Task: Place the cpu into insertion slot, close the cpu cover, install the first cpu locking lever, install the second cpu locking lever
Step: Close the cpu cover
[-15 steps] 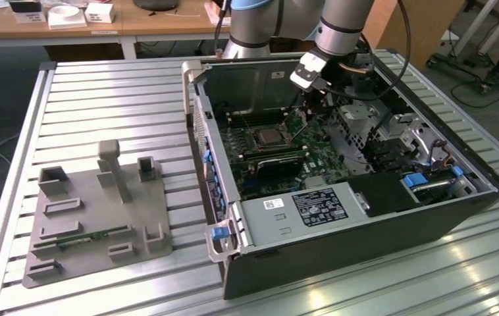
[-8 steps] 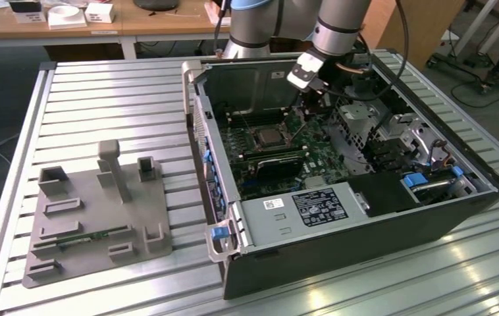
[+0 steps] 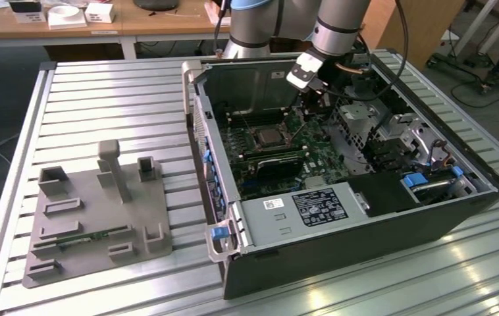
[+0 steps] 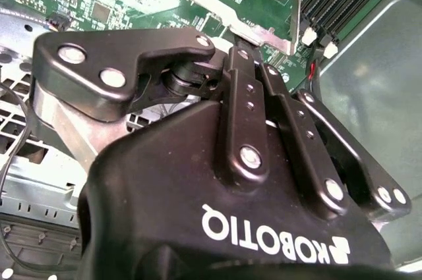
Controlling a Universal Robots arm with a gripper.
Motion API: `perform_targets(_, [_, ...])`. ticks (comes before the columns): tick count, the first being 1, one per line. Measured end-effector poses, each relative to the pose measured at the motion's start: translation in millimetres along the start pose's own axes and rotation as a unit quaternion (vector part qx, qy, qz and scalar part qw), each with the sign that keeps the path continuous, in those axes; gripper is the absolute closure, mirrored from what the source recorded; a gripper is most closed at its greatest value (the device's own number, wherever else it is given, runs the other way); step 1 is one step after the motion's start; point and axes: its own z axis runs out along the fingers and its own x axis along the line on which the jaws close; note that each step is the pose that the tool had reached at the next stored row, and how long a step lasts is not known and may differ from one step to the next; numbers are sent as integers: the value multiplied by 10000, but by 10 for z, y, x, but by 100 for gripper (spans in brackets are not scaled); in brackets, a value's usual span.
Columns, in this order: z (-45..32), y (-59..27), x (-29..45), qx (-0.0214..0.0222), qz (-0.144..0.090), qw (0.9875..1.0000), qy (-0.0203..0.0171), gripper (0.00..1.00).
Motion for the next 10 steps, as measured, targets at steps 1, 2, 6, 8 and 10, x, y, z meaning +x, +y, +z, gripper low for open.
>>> perform_targets(1, [0,-2,0,0,-1,10000,0,90])
perform_targets(2, [0,-6,0,0,-1,10000,0,90])
perform_targets(6, [0,-38,1,0,-1,10000,0,90])
perform_targets(8, [0,-65,0,0,-1,10000,0,90])
perform_targets(10, [0,-86,0,0,-1,10000,0,90])
